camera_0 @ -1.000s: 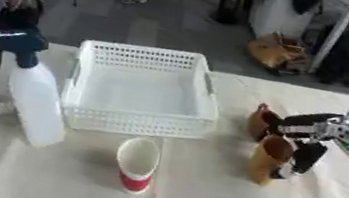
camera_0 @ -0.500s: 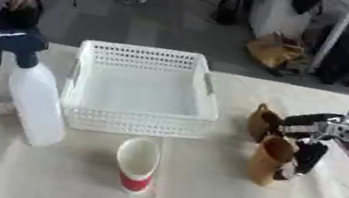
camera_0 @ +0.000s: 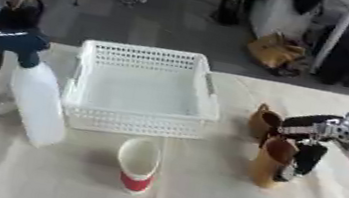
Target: Pick up objects on the table and place them in the box.
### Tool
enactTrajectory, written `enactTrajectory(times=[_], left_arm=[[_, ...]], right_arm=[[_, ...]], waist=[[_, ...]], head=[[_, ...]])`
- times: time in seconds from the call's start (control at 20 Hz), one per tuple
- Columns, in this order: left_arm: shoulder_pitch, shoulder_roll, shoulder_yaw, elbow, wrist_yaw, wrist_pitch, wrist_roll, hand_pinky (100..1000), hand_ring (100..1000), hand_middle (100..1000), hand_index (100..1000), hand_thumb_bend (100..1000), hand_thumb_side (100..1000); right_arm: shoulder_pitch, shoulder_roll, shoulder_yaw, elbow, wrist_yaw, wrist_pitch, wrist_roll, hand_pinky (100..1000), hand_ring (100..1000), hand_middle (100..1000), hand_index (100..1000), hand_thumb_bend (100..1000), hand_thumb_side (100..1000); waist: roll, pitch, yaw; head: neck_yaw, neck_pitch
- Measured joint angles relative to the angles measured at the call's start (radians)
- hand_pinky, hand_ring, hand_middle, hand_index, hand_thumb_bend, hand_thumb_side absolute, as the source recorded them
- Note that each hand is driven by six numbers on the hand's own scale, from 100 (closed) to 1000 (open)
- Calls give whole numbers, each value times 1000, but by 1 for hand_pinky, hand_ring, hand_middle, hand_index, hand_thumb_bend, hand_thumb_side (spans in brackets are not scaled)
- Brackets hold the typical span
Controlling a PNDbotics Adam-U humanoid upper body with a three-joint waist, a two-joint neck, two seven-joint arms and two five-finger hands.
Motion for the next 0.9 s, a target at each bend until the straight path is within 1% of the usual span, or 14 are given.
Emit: enactTrajectory(times=[0.3, 0.35, 0.5, 0.55, 0.7, 0.75, 0.8, 0.9], left_arm=[[0, 0, 0, 0, 0, 0, 0, 1000, 924, 803, 810, 100, 1000], [0, 0, 0, 0, 0, 0, 0, 1000, 923, 803, 809, 100, 1000], [0, -1, 0, 0, 0, 0, 0, 1000, 923, 803, 809, 100, 1000], [0, -1, 0, 0, 0, 0, 0, 1000, 923, 803, 808, 100, 1000], [0, -4, 0, 0, 0, 0, 0, 1000, 923, 803, 808, 100, 1000], [0, -5, 0, 0, 0, 0, 0, 1000, 922, 802, 807, 100, 1000], [0, -5, 0, 0, 0, 0, 0, 1000, 922, 802, 807, 100, 1000], [0, -7, 0, 0, 0, 0, 0, 1000, 922, 802, 806, 100, 1000]], right_arm=[[-4, 8, -6, 12, 14, -13, -27, 260, 619, 732, 792, 461, 275], [-4, 9, -6, 14, 15, -16, -30, 250, 609, 714, 774, 455, 271], [-5, 12, -12, 24, 23, -23, -41, 246, 605, 703, 759, 452, 267], [-5, 13, -13, 26, 25, -25, -45, 240, 598, 687, 736, 446, 265], [-4, 15, -17, 30, 28, -33, -57, 239, 596, 686, 734, 445, 265], [-4, 15, -17, 30, 29, -34, -60, 235, 594, 675, 724, 425, 273], [-4, 15, -17, 30, 30, -36, -62, 235, 594, 675, 724, 425, 273], [-3, 15, -17, 30, 31, -37, -67, 232, 591, 648, 708, 409, 276]], waist=[[0, 1, 1], [0, 1, 1], [0, 2, 1], [0, 2, 2], [0, 2, 2], [1, 2, 2], [1, 2, 2], [1, 2, 2]], head=[[0, 0], [0, 0], [0, 0], [0, 0], [0, 0], [0, 0], [0, 0], [0, 0]])
